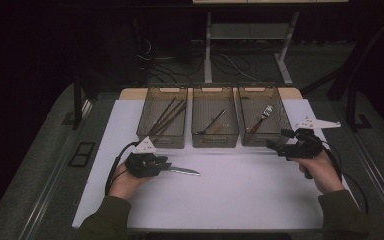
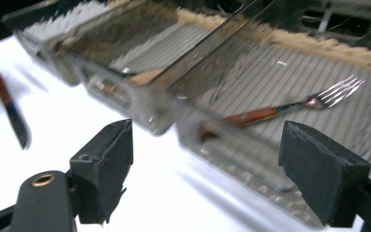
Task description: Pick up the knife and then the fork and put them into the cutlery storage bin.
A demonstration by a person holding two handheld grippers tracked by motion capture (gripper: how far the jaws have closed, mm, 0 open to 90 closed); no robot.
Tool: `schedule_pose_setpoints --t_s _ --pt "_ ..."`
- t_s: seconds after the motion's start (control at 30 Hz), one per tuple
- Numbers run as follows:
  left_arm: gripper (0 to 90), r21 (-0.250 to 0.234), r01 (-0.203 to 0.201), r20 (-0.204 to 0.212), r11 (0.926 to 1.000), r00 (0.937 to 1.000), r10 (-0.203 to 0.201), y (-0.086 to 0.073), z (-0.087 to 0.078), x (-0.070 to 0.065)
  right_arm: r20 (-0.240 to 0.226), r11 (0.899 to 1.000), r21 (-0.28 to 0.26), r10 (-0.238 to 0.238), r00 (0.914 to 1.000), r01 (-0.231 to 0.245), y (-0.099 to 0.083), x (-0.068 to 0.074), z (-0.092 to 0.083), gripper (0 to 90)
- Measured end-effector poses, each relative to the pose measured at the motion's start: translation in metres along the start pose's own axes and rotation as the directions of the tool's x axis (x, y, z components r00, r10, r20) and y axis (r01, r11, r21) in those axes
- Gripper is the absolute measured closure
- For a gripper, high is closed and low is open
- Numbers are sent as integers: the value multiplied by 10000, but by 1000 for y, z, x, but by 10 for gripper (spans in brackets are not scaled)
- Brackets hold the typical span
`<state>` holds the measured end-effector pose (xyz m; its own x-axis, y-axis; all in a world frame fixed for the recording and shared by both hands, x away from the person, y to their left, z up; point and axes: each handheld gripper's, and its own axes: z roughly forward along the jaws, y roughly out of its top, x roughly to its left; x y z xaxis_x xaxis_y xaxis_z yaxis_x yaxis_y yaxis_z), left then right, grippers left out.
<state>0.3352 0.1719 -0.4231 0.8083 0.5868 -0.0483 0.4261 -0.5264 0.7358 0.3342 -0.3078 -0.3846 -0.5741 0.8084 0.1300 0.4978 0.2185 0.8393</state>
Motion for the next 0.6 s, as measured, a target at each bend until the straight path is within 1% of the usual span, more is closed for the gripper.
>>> schedule_pose_setpoints --t_s 0.07,0.1,0.13,0.17,0.23,0.27,0.3,0.33,0.4,0.47,0.5,0.53,0.57,0.6 --pt "849 156 138 -285 9998 9995 -134 1 2 7 -147 10000 19 15 9999 -14 -8 7 0 192" --pt "879 171 200 -305 9997 9993 -194 1 3 11 -253 10000 5 34 9997 -34 -13 11 0 192" --pt "891 320 294 -375 9991 9989 -282 0 5 14 -330 10000 53 5 9995 -3 -17 14 0 191" --pt "891 415 383 -511 9984 9980 -362 -1 7 17 -368 9999 101 -18 9993 22 -22 16 0 190" --pt "892 709 502 -632 9962 9969 -458 -4 10 22 -463 9994 267 -197 9987 210 -31 21 2 167" --pt "892 847 612 -754 9945 9956 -549 -5 11 23 -420 9991 355 -235 9988 250 -35 24 2 167" --pt "892 960 618 -798 9935 9953 -542 -7 11 25 -427 9989 388 -251 9988 268 -39 26 2 167" --pt "892 1076 595 -887 9924 9948 -500 -8 12 26 -508 9986 428 -275 9983 297 -43 28 2 167" --pt "892 1263 615 -886 9901 9948 -504 -9 13 25 -528 9985 478 -248 9983 273 -50 32 2 167" --pt "892 1285 631 -844 9897 9950 -525 -10 12 24 -601 9980 533 -319 9977 351 -54 34 2 167" --pt "892 1350 596 -809 9891 9955 -489 -10 11 23 -564 9981 531 -292 9980 322 -56 36 1 167" --pt "892 1325 697 -815 9887 9949 -592 -11 11 22 -574 9981 516 -320 9978 349 -57 37 0 167" --pt "892 1417 659 -787 9877 9954 -552 -11 9 22 -597 9981 511 -328 9977 358 -59 38 0 167" --pt "892 1392 711 -807 9877 9949 -602 -12 9 21 -601 9982 491 -316 9977 345 -60 39 -1 167"
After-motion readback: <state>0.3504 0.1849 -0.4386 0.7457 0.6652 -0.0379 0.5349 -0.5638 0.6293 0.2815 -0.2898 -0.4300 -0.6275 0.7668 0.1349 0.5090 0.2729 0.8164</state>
